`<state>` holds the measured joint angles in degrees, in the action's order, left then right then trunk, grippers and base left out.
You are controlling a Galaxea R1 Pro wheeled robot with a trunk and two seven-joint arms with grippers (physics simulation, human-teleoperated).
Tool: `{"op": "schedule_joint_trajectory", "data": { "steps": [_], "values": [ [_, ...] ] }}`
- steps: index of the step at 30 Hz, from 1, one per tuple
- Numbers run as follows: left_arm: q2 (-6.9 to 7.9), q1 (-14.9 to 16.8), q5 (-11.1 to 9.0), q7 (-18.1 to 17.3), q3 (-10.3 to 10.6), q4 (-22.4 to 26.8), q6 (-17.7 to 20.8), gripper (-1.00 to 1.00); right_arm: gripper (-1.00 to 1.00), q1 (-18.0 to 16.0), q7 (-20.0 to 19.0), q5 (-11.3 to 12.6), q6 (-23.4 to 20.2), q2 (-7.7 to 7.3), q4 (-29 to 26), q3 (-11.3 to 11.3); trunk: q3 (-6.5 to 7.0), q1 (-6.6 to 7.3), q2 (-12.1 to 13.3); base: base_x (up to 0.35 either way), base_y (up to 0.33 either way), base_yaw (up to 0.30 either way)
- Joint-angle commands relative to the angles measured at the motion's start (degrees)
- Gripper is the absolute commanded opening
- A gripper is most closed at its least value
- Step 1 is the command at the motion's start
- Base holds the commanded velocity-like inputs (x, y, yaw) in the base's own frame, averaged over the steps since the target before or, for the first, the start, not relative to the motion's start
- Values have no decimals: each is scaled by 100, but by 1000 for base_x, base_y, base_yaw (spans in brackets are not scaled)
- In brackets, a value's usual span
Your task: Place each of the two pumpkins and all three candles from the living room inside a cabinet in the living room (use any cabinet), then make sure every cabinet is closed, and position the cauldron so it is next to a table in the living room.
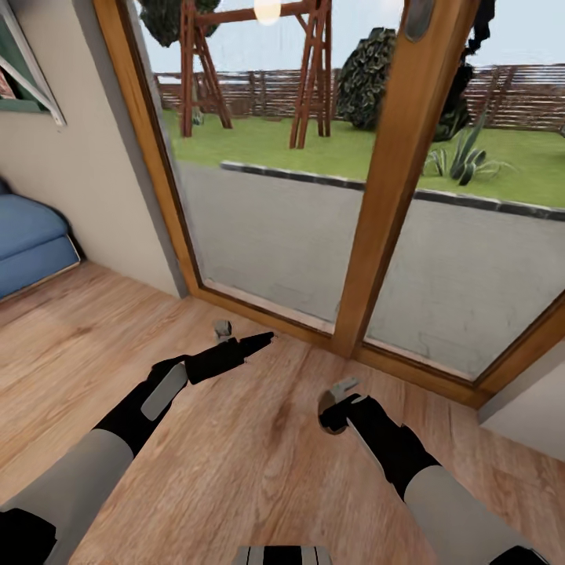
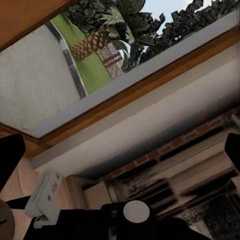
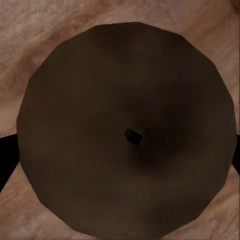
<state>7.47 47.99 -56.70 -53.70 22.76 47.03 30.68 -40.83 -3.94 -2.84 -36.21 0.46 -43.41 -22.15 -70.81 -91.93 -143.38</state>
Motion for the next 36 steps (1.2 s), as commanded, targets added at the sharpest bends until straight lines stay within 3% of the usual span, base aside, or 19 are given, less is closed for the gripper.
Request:
{"op": "schedule_joint_trajectory", "data": {
  "steps": [1,10,22,36],
  "values": [
    [0,0,1,-2,-2,0,-1,100,-100,5,-3,2,0,2,0,1,23,2,2,0,0,287],
    [1,0,1,-9,-16,-2,-1,100,-100,13,-7,18,0,-2,0,1,212,25,14,0,0,181],
    [4,0,1,-9,-18,-9,-1,100,-100,14,-6,10,0,6,1,1,424,288,494,0,0,13],
    [31,0,-7,-17,-31,-1,-18,100,-100,22,-2,12,6,4,103,1,588,596,1055,0,0,214]
  ]
}}
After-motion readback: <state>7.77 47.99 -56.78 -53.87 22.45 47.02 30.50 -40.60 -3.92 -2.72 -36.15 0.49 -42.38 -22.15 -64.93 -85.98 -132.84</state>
